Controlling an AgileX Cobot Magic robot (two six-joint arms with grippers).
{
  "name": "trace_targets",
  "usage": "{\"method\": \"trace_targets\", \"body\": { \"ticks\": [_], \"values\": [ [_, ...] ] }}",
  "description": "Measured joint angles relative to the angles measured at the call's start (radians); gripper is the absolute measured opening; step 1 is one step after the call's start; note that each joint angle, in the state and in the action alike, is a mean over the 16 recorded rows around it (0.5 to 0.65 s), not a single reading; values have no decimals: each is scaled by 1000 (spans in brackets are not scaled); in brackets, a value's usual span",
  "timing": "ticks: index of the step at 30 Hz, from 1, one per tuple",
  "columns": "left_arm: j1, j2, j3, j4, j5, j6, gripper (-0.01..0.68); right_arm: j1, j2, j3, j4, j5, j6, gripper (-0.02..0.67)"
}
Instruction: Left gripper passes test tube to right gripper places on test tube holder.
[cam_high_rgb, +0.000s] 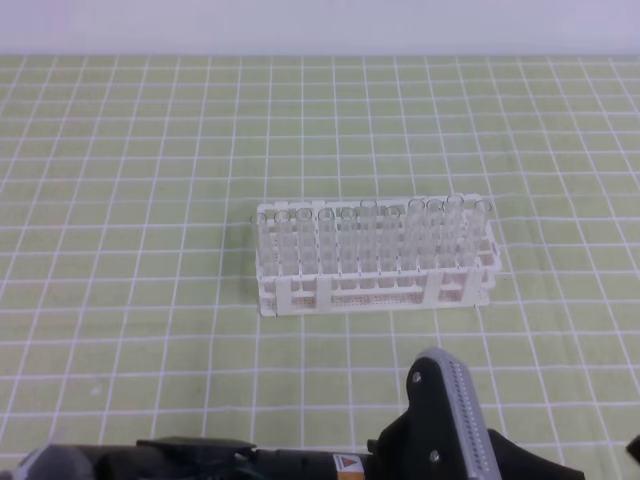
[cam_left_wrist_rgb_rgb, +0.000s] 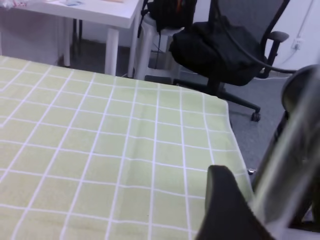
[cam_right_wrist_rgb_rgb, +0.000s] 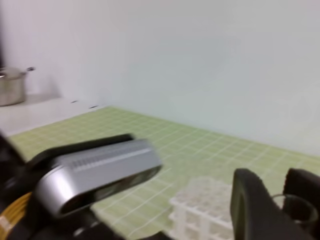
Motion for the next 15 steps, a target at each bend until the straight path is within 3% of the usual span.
{"method": "trace_targets", "body": {
  "ticks": [8, 15],
  "values": [
    [4, -71, 0, 0, 148, -1, 331, 0, 0, 0, -1, -93, -19, 99],
    [10, -278, 0, -4, 498, -1, 229, 0, 0, 0, -1, -138, -31, 99]
  ]
}}
